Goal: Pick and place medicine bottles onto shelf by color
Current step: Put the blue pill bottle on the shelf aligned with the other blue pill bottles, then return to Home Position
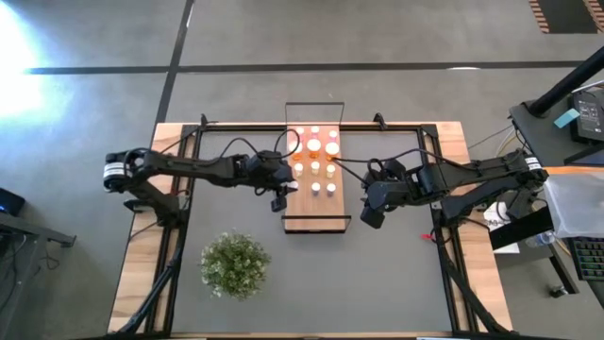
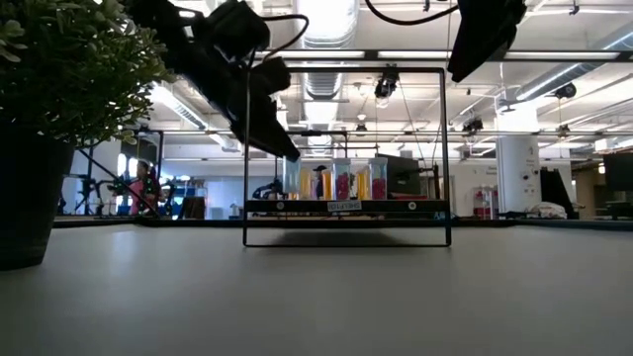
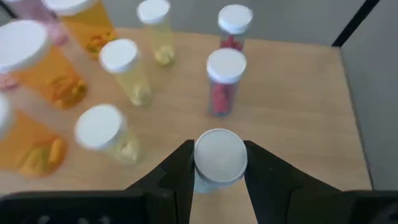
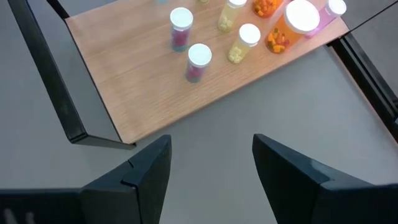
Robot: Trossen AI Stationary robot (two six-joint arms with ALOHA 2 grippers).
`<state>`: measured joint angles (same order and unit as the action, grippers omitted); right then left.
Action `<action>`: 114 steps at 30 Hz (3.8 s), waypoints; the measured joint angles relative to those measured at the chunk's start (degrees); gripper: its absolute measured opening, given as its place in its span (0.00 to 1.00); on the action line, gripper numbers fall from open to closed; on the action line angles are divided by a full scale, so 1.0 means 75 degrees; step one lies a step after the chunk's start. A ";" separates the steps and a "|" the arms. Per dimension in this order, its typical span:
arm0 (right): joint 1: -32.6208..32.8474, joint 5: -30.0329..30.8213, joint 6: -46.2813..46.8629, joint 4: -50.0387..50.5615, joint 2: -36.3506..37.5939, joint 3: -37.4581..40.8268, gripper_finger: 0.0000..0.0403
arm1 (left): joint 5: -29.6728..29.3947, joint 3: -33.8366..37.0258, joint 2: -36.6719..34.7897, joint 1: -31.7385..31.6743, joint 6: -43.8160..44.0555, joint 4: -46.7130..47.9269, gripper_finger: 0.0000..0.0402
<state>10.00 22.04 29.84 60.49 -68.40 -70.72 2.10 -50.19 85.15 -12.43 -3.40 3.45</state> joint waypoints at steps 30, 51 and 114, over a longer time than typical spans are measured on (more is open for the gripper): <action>0.0000 0.0003 0.0001 -0.0003 0.0000 0.0000 0.54 | 0.0569 -0.0020 0.0654 0.0017 0.0219 -0.0672 0.30; -0.0003 0.0003 0.0001 0.0000 0.0000 0.0000 0.54 | 0.0511 -0.0096 0.0534 0.0017 0.0472 -0.0660 0.51; -0.0003 0.0000 0.0001 0.0000 -0.0003 0.0000 0.54 | -0.0177 0.6636 -0.8899 -0.0032 -0.0396 -0.2945 0.59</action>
<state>9.98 22.04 29.85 60.49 -68.42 -70.72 0.78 -0.43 18.41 -12.67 -6.37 -18.63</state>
